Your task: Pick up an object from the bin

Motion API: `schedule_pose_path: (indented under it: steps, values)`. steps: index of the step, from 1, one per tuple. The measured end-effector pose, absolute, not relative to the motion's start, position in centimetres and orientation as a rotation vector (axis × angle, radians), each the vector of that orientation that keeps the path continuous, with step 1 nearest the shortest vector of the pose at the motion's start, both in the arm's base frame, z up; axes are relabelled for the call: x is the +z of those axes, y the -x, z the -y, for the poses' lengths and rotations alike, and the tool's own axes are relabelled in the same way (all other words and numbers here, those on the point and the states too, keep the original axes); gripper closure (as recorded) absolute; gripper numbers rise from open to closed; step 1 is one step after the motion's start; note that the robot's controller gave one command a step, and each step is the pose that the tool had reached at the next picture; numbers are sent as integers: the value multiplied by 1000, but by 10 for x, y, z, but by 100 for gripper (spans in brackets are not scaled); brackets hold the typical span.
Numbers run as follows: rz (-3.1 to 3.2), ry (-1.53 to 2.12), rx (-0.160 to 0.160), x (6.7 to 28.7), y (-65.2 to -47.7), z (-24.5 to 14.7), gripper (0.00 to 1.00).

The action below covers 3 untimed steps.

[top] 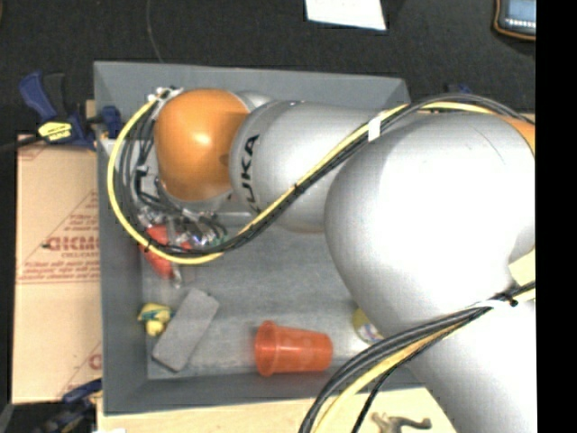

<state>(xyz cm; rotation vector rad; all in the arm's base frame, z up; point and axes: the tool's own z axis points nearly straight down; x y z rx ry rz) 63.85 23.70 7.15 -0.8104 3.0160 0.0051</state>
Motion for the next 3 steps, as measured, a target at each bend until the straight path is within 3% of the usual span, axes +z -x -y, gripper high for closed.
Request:
schedule_pose_path:
  steps: [1, 3]
  values:
    - [-2993, 830, 4, 72, -649, -236, 100]
    - [-2996, 827, 6, 83, -647, -236, 100]
